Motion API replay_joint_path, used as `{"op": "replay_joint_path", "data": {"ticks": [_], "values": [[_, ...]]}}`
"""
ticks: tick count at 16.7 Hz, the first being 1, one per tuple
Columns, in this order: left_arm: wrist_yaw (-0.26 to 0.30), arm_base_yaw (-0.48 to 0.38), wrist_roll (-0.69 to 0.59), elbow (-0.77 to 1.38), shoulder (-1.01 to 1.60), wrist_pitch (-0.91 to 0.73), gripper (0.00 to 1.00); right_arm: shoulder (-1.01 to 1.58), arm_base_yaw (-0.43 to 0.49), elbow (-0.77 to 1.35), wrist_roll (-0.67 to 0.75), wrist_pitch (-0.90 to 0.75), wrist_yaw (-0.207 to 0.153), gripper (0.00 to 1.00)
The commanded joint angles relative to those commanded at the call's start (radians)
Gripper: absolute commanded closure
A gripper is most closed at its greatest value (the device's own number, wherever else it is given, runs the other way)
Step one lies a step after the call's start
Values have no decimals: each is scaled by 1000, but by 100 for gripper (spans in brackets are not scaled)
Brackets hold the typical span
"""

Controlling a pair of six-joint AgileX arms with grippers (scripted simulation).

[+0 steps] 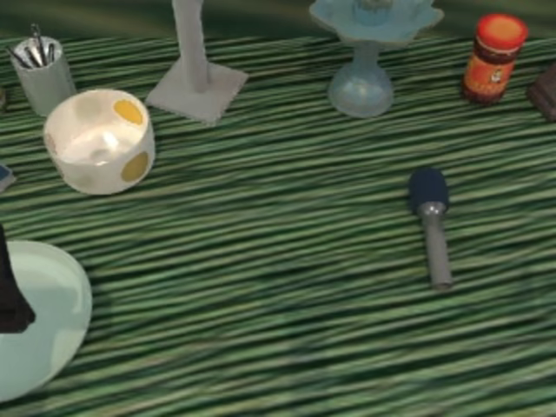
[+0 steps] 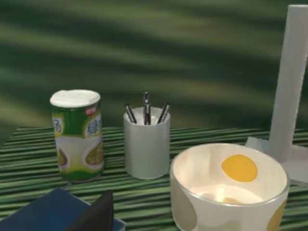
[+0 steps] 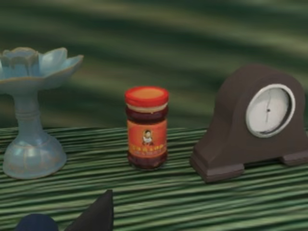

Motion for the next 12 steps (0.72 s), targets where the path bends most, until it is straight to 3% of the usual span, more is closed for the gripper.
{"op": "replay_joint_path", "data": {"ticks": [6, 12], "values": [[0, 0, 0, 0, 0, 0, 0, 104, 38, 89, 35, -80, 4, 0], [0, 0, 0, 0, 0, 0, 0, 563, 161, 430, 169, -350, 32, 0]]}}
